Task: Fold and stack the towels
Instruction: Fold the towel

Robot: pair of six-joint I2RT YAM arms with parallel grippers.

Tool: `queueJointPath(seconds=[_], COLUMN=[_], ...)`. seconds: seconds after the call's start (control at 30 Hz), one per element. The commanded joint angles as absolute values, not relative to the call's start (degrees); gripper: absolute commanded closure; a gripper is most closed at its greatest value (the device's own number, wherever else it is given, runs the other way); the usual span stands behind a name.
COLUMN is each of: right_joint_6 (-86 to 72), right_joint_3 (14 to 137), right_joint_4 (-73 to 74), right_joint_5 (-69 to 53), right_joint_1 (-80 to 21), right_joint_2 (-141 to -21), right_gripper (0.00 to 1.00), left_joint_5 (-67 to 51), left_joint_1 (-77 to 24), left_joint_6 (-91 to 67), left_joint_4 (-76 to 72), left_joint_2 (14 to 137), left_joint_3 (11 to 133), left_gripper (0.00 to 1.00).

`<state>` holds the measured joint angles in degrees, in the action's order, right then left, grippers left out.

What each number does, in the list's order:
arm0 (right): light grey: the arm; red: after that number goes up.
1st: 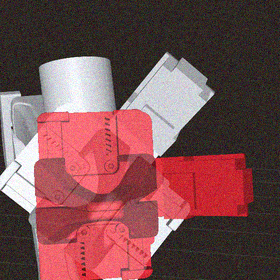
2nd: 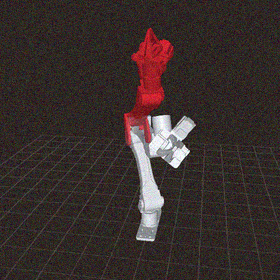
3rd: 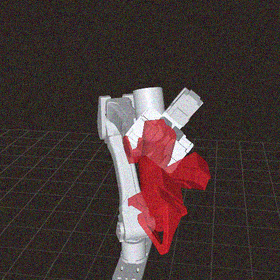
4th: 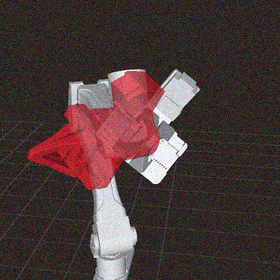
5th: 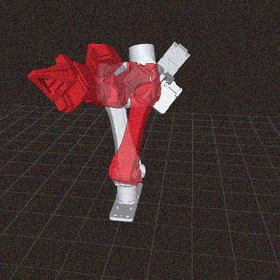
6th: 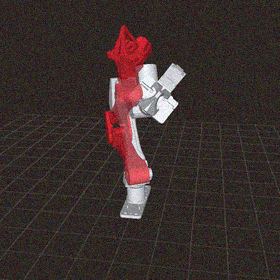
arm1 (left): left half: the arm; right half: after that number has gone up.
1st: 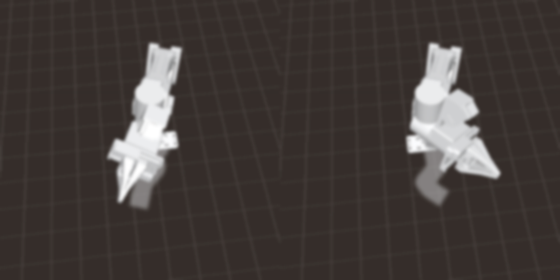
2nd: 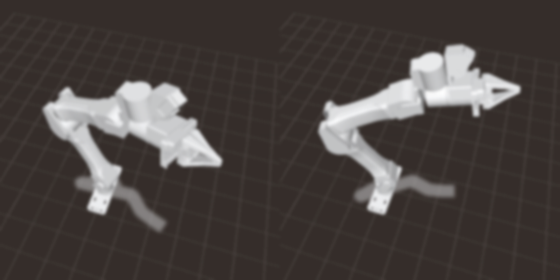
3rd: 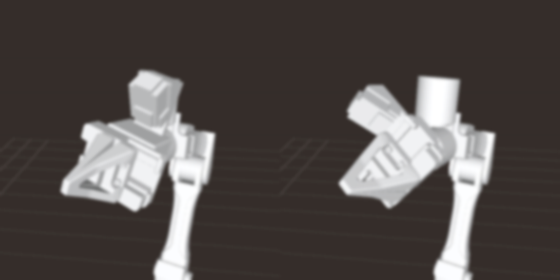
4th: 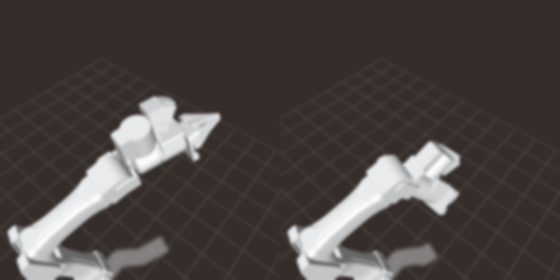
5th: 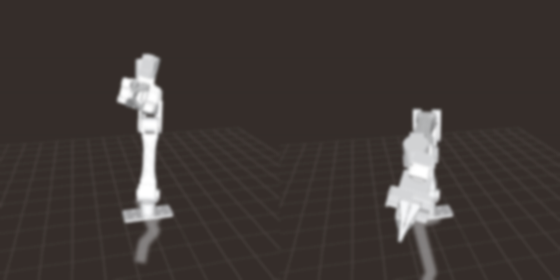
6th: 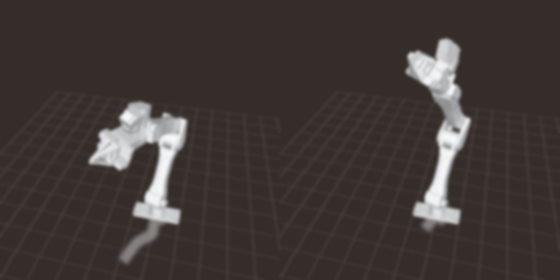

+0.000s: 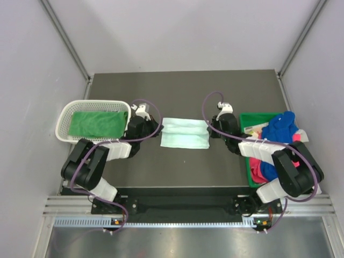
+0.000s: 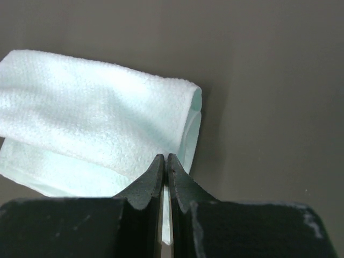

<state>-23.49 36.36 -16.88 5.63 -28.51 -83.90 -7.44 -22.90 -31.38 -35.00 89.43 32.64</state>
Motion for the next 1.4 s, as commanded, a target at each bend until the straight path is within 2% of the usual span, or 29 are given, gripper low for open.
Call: queueJointPath(seconds=[0.0,0.8,0.9,0.97,1.0,1.03,1.17,1.37], right_joint_6=[-24.6,-27.2,-27.3,-27.8,-27.9,-28.2,-28.8,-29.8], right_joint_3=[35.2,29.5,29.2,28.7,28.5,28.0,27.9,31.5], right_joint_4=[-18.9,-19.2,-19.3,-19.5,-19.6,-19.6,-18.0,-9.9], right_joint_5=[7.2,8.1,7.9,7.6,7.5,7.1,7.1,9.4], right_joint_1=[-29.8,-32.0,-32.0,-32.1,-32.1,-32.3,-32.3,-32.5], right_joint_2=[-80.9,-77.4,-77.6,-77.2,-77.0,-76.1,-74.2,-71.3], right_gripper=[0.98,0.96,0.91,0.85,0.83,0.77,0.67,0.67], left_joint_5=[-8.4,-10.1,-10.5,-10.1,-9.6,-9.6,-9.5,-6.6], left_joint_1=[-23.2,-23.9,-23.9,-24.0,-24.0,-24.0,-24.2,-24.7], left_joint_6=[-31.0,-32.8,-32.6,-32.8,-33.0,-33.0,-33.6,-32.9], left_joint_4=[-37.4,-37.4,-36.0,-35.8,-35.8,-35.9,-34.7,-26.7], left_joint_2=[87.3,85.6,85.2,84.5,84.0,83.3,80.1,72.2], left_joint_3=[31.2,26.7,26.5,25.8,25.3,24.7,23.8,24.5], left_gripper=[1.00,1.00,0.99,0.93,0.89,0.81,0.73,0.71])
